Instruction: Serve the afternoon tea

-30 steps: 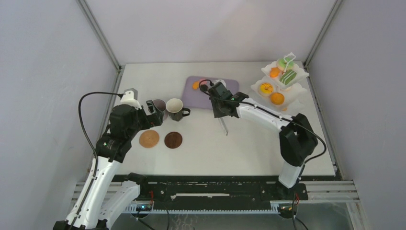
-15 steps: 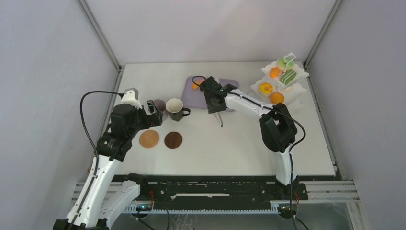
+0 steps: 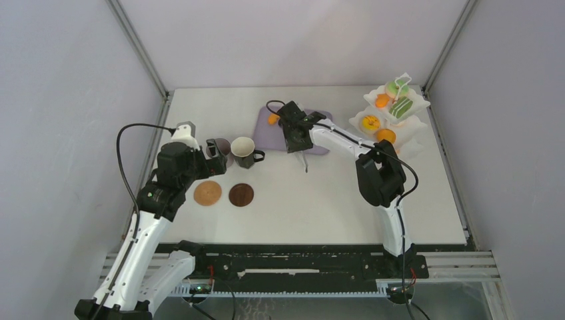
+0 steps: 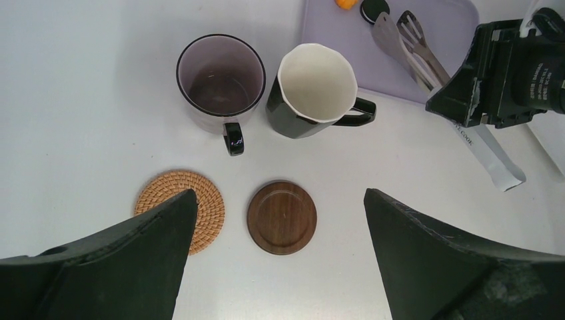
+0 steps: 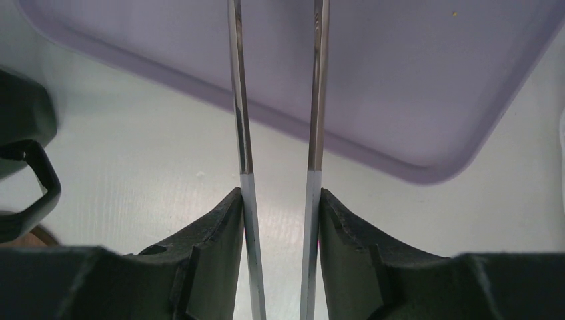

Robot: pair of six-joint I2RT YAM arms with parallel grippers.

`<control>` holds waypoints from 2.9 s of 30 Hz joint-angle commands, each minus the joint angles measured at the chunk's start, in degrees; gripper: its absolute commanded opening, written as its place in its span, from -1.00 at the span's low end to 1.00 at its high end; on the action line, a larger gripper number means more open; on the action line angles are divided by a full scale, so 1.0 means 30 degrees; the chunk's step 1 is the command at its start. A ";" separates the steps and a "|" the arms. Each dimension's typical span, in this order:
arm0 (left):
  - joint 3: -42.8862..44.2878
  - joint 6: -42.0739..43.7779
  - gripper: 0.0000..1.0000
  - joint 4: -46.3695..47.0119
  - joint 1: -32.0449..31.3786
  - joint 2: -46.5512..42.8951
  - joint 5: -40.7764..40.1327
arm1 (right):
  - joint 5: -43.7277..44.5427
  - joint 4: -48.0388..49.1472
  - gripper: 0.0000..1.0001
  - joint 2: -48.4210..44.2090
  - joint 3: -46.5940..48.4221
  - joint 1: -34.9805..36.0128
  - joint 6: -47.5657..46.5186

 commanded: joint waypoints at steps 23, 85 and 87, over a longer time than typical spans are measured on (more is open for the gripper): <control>0.0992 0.0877 0.99 0.0790 0.0343 0.0297 -0.0670 | -0.0638 -0.0760 0.07 0.3483 0.5587 -0.0930 -0.0634; 0.1004 0.0036 0.99 0.0690 0.0438 -0.0512 0.1168 | 0.2330 0.3238 -0.54 -1.4227 -1.4986 -0.5061 0.3724; 0.0966 -0.0013 0.99 0.0748 0.0430 -0.0485 0.1221 | 0.2232 0.3526 -0.54 -1.4140 -1.5123 -0.5577 0.3645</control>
